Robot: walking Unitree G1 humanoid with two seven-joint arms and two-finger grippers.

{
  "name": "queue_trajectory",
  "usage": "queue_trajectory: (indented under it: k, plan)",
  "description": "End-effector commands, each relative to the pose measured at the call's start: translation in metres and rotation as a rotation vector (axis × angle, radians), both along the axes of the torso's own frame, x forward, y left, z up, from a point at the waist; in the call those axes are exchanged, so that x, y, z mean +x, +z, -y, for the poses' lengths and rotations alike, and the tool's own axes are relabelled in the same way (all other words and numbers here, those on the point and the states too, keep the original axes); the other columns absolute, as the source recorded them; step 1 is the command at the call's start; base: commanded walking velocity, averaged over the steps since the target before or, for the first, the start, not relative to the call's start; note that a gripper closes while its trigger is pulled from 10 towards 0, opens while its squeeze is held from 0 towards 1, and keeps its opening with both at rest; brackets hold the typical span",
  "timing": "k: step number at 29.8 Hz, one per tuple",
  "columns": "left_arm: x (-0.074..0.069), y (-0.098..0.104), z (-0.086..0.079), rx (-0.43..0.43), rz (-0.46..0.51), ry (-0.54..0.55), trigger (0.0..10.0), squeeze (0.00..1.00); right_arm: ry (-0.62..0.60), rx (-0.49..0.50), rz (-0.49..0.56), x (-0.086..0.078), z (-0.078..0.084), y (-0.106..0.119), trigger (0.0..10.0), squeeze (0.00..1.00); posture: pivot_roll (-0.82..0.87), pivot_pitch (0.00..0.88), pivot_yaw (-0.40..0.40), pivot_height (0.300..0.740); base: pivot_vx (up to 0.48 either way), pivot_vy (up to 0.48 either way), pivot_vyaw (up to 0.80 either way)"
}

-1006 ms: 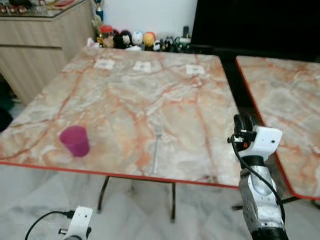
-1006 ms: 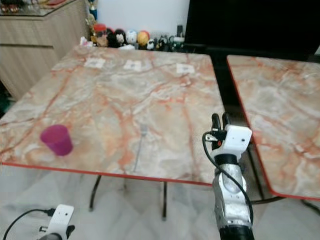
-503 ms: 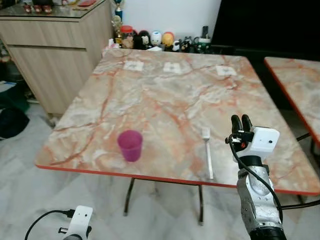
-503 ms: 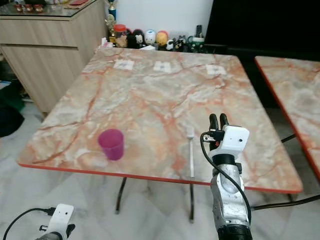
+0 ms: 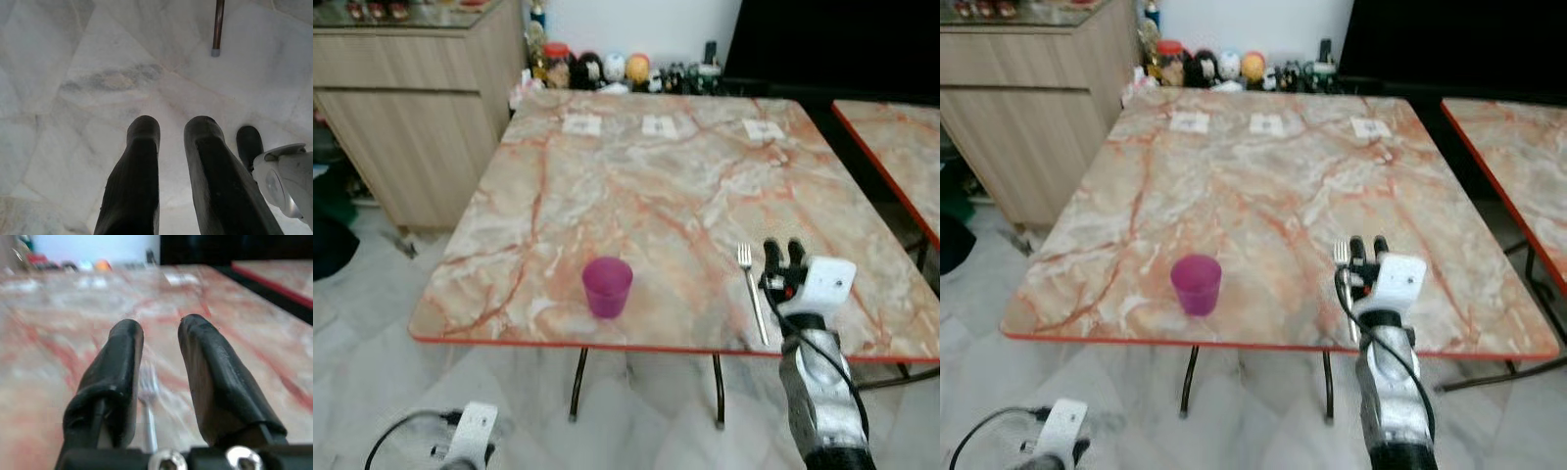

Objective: Setting the table

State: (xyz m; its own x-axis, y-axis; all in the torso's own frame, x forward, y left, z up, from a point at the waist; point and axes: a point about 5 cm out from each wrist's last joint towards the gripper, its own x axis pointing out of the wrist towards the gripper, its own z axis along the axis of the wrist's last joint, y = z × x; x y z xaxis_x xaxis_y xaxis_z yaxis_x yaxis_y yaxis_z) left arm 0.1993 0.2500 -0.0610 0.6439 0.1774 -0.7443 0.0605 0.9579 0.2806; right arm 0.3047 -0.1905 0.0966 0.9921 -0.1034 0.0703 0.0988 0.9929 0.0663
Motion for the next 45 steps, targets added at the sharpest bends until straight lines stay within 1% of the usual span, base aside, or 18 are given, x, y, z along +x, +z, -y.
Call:
queue_trajectory:
  k: [1,2,3,4,6,8,9,11,15,16,18,19,22,28,37,45]
  plan:
    - [-0.003,-0.002,0.001,-0.01,-0.011,0.002,10.0,0.0,-0.006,0.01,-0.016,0.003,0.002,-0.001,10.0,1.0,0.14,0.01,-0.035,0.74,0.0,0.0,0.0]
    - [-0.003,-0.002,0.001,-0.01,-0.011,0.002,10.0,0.0,-0.006,0.01,-0.016,0.003,0.002,-0.001,10.0,1.0,0.14,0.01,-0.035,0.74,0.0,0.0,0.0]
    - [-0.003,-0.002,0.001,-0.012,-0.01,0.002,10.0,0.0,-0.003,0.005,-0.058,0.006,0.001,-0.006,10.0,1.0,0.14,0.01,-0.035,0.74,0.0,0.0,0.0]
    - [-0.003,-0.002,0.001,-0.012,-0.01,0.002,10.0,0.0,0.017,0.004,-0.136,0.01,-0.002,-0.016,10.0,1.0,0.13,0.009,-0.034,0.74,0.0,0.0,0.0]
    - [-0.003,-0.002,0.001,-0.012,-0.01,0.001,10.0,0.0,0.02,-0.008,-0.165,0.011,-0.003,-0.02,10.0,1.0,0.13,0.009,-0.034,0.74,0.0,0.0,0.0]
    - [-0.003,-0.002,0.001,-0.011,-0.01,0.0,10.0,0.0,0.027,0.011,-0.164,0.014,-0.005,-0.021,10.0,1.0,0.14,0.009,-0.033,0.74,0.0,0.0,0.0]
    - [-0.002,-0.002,0.002,-0.012,-0.009,0.0,10.0,0.0,0.037,0.022,-0.192,0.019,-0.009,-0.023,10.0,1.0,0.14,0.009,-0.033,0.74,0.0,0.0,0.0]
    - [-0.002,-0.002,0.002,-0.012,-0.009,-0.001,10.0,0.0,0.043,0.057,-0.205,0.027,-0.014,-0.021,10.0,0.0,0.14,0.009,-0.031,0.74,0.0,0.0,0.0]
    - [-0.002,-0.002,0.002,-0.012,-0.009,-0.001,10.0,0.0,0.038,0.06,-0.229,0.032,-0.015,-0.021,10.0,0.0,0.14,0.009,-0.031,0.74,0.0,0.0,0.0]
    - [-0.002,-0.002,0.002,-0.012,-0.009,-0.001,10.0,0.0,0.025,0.049,-0.262,0.036,-0.013,-0.022,10.0,0.0,0.15,0.01,-0.032,0.74,0.0,0.0,0.0]
    - [-0.002,-0.002,0.002,-0.012,-0.009,-0.001,10.0,0.0,0.009,0.06,-0.297,0.038,-0.012,-0.024,10.0,0.0,0.14,0.011,-0.031,0.74,0.0,0.0,0.0]
    - [-0.002,-0.002,0.002,-0.012,-0.009,-0.002,10.0,0.0,0.005,0.091,-0.331,0.041,-0.011,-0.026,10.0,0.0,0.14,0.011,-0.03,0.74,0.0,0.0,0.0]
    - [-0.002,-0.002,0.002,-0.013,-0.01,-0.004,10.0,0.0,-0.008,0.122,-0.369,0.046,-0.01,-0.026,10.0,0.0,0.15,0.012,-0.03,0.74,0.0,0.0,0.0]
    - [-0.003,-0.002,0.002,-0.014,-0.011,-0.002,10.0,0.0,0.004,0.138,-0.39,0.052,-0.012,-0.023,10.0,0.0,0.15,0.013,-0.034,0.74,0.0,0.0,0.0]
    - [-0.003,-0.003,0.002,-0.015,-0.01,0.001,10.0,0.0,0.02,0.121,-0.419,0.057,-0.013,-0.021,10.0,0.0,0.17,0.009,-0.039,0.74,0.0,0.0,0.0]
    - [-0.005,-0.003,0.002,-0.014,-0.011,0.001,10.0,0.0,0.016,0.162,-0.443,0.059,-0.011,-0.02,10.0,0.0,0.19,0.0,-0.044,0.74,0.0,0.0,0.0]
